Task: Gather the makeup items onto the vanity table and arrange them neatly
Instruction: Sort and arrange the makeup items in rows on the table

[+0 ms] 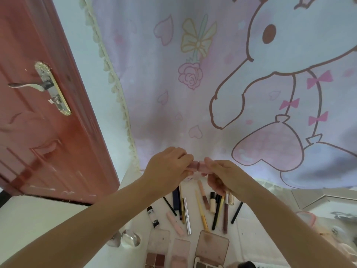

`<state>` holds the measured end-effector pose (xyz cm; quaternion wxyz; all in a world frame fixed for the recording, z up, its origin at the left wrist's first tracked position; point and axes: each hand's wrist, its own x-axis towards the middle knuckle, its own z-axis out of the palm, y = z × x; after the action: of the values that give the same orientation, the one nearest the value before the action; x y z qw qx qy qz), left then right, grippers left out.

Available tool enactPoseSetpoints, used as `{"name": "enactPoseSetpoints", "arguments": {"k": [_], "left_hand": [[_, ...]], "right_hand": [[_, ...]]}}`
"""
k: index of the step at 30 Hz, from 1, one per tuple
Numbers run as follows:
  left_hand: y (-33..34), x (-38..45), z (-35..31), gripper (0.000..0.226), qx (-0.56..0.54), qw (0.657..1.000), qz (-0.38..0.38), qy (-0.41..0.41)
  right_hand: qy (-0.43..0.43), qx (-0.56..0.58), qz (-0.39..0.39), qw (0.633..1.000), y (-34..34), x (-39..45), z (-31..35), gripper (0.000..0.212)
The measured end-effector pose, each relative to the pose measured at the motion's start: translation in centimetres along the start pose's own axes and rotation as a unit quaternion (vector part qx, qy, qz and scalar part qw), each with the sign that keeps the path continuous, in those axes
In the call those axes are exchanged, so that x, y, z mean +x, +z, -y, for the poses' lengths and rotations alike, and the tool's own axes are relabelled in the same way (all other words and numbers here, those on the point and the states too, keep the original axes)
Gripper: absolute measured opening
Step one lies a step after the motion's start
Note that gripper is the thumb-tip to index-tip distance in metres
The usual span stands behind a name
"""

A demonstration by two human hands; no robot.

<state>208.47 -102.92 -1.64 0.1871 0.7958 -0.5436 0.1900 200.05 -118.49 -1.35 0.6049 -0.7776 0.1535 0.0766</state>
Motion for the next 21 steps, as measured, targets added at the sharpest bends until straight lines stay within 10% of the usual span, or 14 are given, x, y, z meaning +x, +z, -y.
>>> {"name": "enactPoseSetpoints", "arguments": {"k": [5,9,16,21], "left_hand": [[0.5,0.0,0.6,0.027,-0.002,0.999,0.041,-0.031],[1.3,-0.1,1.2,0.028,-0.022,0.996,0.044,-0.070],[1.7,0.1,1.4,0.020,-0.001,0.997,0.042,-0.064],[2.7,0.4,1.6,0.026,-0.003,0.996,0.046,-0.076]], "right_hand": [[-0.121,-0.132,-0.067,0.982,0.3,0.9,-0.9,0.011],[-0.173,-0.141,-0.089,0.971,0.3,1.2,-1.5,0.039],[-0.021,-0.005,-0.031,0.999,0.1,1.9,-1.1,0.026],[-0.074,-0.021,-0.070,0.995,0.4,2.4,-1.4,0.005]]}}
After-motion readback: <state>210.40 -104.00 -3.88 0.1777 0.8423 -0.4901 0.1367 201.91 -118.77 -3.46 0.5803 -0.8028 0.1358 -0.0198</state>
